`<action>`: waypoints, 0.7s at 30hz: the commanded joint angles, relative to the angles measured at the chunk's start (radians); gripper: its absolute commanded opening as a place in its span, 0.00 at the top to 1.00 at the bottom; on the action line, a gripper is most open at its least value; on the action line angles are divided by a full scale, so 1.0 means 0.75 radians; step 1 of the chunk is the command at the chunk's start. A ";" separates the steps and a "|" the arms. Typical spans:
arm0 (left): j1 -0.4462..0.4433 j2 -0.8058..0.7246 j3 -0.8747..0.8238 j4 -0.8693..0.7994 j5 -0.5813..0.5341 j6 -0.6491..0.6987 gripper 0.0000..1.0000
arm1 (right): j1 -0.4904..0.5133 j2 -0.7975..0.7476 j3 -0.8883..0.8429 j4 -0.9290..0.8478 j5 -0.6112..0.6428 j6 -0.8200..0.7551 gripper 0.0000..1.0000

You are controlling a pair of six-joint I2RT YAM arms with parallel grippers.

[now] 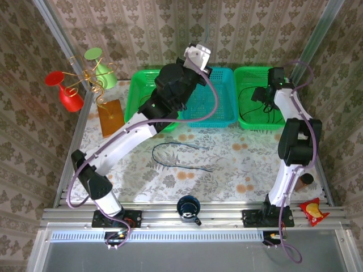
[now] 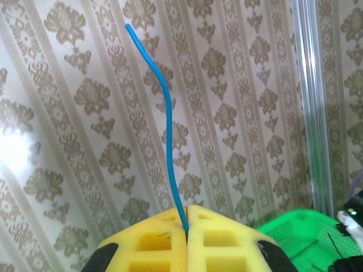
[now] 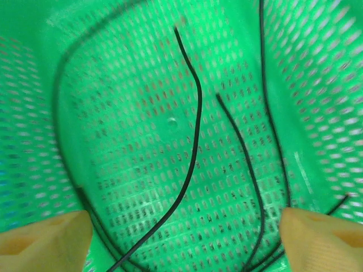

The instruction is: Untangle the cables

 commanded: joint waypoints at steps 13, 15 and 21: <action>0.144 0.423 0.620 -0.014 0.170 0.031 1.00 | -0.010 -0.578 -0.360 0.018 -0.117 0.050 0.00; 0.157 0.457 0.549 0.050 0.152 0.056 1.00 | -0.011 -0.634 -0.388 0.019 -0.123 0.047 0.00; 0.227 0.589 0.399 -0.133 0.160 -0.153 1.00 | -0.013 -0.744 -0.445 0.035 -0.133 0.025 0.00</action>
